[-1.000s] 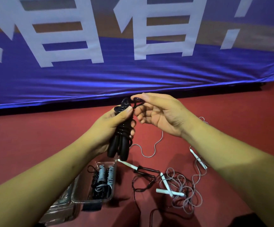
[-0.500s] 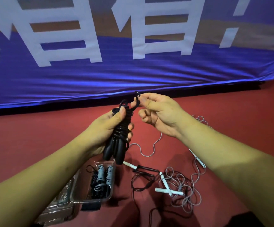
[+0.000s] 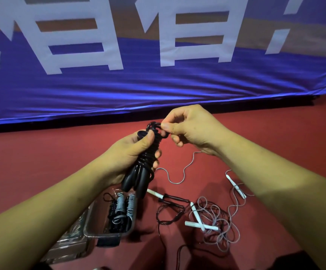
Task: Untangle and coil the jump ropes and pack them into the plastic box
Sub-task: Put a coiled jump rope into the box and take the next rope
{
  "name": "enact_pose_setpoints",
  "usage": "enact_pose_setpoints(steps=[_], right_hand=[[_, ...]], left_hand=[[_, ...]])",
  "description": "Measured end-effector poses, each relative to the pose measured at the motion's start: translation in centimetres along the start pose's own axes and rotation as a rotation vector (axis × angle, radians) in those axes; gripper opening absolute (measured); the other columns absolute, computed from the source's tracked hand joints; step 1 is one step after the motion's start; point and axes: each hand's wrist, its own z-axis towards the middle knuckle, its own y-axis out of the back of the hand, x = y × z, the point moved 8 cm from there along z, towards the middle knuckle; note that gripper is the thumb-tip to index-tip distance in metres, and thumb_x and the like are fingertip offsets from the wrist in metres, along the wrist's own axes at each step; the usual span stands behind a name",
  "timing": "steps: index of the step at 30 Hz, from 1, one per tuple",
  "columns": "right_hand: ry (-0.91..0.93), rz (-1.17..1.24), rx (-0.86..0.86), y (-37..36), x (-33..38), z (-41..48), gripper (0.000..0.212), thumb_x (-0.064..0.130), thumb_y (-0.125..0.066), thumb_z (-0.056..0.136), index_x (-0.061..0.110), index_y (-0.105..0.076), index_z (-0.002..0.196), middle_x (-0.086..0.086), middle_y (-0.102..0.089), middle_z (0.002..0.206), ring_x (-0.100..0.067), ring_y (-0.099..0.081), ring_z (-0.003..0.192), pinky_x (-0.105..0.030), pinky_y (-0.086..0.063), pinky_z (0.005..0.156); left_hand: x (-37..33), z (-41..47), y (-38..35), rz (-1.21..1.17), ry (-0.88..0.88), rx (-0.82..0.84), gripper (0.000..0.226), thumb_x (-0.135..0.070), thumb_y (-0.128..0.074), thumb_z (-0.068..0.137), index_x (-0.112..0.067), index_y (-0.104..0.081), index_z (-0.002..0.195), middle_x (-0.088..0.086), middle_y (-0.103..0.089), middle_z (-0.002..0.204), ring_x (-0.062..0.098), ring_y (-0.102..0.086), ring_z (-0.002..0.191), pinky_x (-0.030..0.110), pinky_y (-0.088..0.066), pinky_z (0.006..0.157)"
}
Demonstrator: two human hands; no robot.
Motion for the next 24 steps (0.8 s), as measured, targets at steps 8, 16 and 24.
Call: enact_pose_setpoints(steps=[8,16,24], right_hand=[[-0.034,0.074,0.057,0.1,-0.1,-0.3,0.004,-0.001,-0.066,0.085,-0.004,-0.066,0.083,-0.014,-0.064,0.073,-0.014,-0.057,0.053,-0.024,-0.053,0.053],[-0.036,0.076,0.021,-0.2,0.0,-0.7,0.017,-0.002,-0.071,0.082,-0.016,-0.063,0.088,-0.015,-0.064,0.069,-0.016,-0.060,0.053,-0.028,-0.057,0.056],[-0.010,-0.092,0.057,-0.6,0.9,-1.3,0.011,-0.004,-0.071,0.081,-0.012,-0.064,0.080,-0.018,-0.061,0.068,-0.015,-0.053,0.049,-0.026,-0.052,0.048]], left_hand=[[0.3,-0.1,-0.1,-0.088,0.122,-0.068,0.066,-0.074,-0.035,0.087,-0.018,-0.066,0.106,0.011,-0.056,0.070,0.025,-0.056,0.056,0.028,-0.047,0.054],[1.2,0.1,0.2,-0.055,0.137,-0.121,0.044,-0.055,-0.041,0.094,-0.019,-0.066,0.098,0.011,-0.054,0.064,0.026,-0.054,0.050,0.027,-0.047,0.049],[2.3,0.9,3.4,0.126,0.143,-0.211,0.077,-0.072,-0.070,0.069,-0.018,-0.064,0.124,0.003,-0.069,0.085,0.023,-0.068,0.071,0.033,-0.052,0.064]])
